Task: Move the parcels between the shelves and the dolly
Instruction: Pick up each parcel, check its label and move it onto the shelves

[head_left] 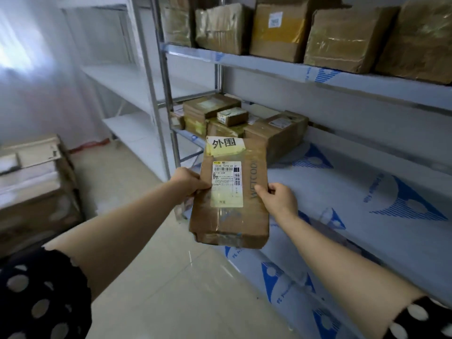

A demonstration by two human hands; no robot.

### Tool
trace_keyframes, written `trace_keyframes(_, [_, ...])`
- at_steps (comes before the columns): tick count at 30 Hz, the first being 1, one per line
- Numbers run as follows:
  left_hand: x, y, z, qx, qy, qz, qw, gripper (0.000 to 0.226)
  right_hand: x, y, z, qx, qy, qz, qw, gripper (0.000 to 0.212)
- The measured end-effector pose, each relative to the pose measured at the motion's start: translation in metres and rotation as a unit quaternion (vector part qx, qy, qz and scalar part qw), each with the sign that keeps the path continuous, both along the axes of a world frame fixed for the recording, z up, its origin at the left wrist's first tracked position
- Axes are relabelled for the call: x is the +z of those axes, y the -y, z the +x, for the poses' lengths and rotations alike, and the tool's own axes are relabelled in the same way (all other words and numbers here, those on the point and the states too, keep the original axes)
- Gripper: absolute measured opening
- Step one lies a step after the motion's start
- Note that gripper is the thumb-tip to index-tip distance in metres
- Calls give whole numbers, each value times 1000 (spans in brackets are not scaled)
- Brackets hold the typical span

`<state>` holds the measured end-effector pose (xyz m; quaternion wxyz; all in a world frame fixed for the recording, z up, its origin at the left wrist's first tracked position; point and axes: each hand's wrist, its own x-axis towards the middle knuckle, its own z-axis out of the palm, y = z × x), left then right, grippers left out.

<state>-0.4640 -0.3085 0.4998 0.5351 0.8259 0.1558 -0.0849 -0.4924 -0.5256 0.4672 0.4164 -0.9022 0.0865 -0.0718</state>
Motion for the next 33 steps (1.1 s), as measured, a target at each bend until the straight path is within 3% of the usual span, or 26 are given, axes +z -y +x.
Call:
trace_keyframes(2, [1, -44, -11, 25, -7, -13, 1000, 13, -1, -43, 8, 37, -5, 10, 999, 26])
trace_keyframes(6, [4, -137, -40, 58, -28, -54, 996, 44, -8, -142, 19, 96, -24, 17, 995, 25])
trace_keyframes(12, [-9, -313, -88, 175, -16, -51, 983, 60, -26, -339, 15, 194, -55, 60, 978, 19])
trace_keyframes(18, [-37, -463, -131, 274, -18, -21, 961, 59, -44, -505, -3, 265, -91, 107, 954, 16])
trace_keyframes(23, [-55, -554, -136, 320, -38, -19, 946, 44, -56, -604, 1, 285, -129, 129, 941, 19])
trace_keyframes(33, [-96, -731, -52, 331, -42, -54, 941, 52, -107, -796, 98, 307, -204, 149, 918, 25])
